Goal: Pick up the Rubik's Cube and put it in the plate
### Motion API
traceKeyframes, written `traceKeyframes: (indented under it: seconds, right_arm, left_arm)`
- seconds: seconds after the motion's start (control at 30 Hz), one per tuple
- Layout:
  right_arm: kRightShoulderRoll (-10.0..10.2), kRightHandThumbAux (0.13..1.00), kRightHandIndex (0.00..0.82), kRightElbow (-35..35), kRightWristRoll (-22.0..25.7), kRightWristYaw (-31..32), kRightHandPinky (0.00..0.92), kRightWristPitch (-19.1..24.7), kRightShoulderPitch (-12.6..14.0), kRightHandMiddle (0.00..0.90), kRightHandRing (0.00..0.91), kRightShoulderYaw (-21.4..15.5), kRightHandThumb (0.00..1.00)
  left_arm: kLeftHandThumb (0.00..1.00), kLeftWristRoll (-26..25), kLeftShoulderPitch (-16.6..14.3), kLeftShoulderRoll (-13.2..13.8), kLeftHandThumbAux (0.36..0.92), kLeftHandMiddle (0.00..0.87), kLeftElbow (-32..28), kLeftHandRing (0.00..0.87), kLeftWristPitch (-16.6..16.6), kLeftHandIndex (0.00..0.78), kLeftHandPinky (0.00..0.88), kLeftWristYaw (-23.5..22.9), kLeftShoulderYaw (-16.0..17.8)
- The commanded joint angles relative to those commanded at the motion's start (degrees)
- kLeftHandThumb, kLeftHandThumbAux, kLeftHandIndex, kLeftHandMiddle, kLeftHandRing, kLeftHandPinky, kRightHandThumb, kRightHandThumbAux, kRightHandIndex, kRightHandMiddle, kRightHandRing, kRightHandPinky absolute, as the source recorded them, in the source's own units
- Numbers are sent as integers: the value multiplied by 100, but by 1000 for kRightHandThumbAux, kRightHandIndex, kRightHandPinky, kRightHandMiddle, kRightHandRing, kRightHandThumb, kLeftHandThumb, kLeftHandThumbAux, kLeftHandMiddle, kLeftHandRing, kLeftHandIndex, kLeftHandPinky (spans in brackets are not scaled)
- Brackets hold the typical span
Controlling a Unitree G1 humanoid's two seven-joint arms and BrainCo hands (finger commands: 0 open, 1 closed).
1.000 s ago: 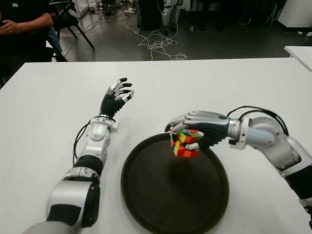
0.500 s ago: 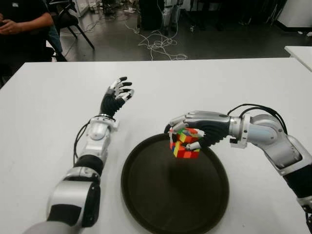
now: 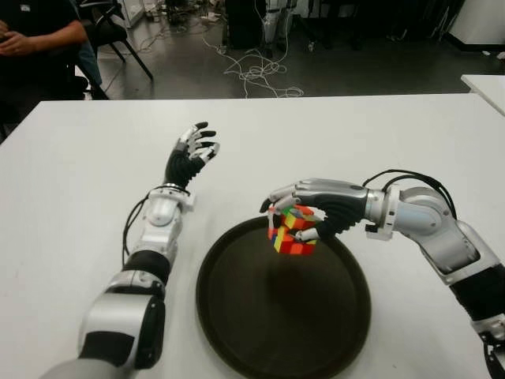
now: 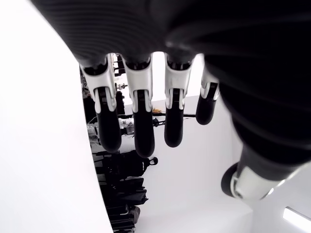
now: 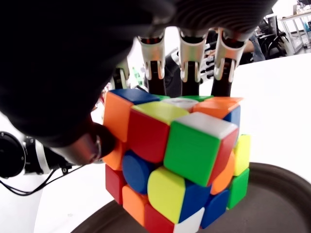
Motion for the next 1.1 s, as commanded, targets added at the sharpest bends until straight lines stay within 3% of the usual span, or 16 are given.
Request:
traceKeyframes:
  seconds: [0.27, 0.57, 0.77, 0.93, 1.03, 1.1]
  right_arm:
    - [38, 730, 425, -47, -39, 27, 571, 40, 35, 594, 606, 22, 695]
    - [285, 732, 419, 52, -54, -372, 525, -178, 198, 550, 560, -96, 695]
    - [321, 740, 401, 122, -13, -376, 344, -231, 200, 422, 418, -120, 684]
    - [254, 745, 394, 12, -49, -221, 182, -52, 188, 259, 241, -86, 664]
    - [211, 784, 187, -33, -32, -98, 126, 21, 169, 194, 176, -58, 223]
    - [177, 775, 116, -55, 10, 18, 93, 59, 154, 148, 132, -36, 114]
  left_arm:
    - [122, 80, 14, 10, 654, 253, -47, 279, 7, 170, 317, 107, -49]
    - [118, 53, 33, 6, 656, 252, -115, 273, 61, 176, 303, 83, -59]
    - [124, 40, 50, 3, 644, 258, -155, 277, 56, 173, 313, 94, -49]
    - [115, 70, 62, 16, 643, 254, -183, 275, 59, 178, 306, 114, -70]
    - [105, 82, 66, 22, 640, 248, -198, 270, 76, 176, 303, 119, -81]
    - [102, 91, 69, 26, 644, 246, -208, 268, 90, 176, 302, 123, -89]
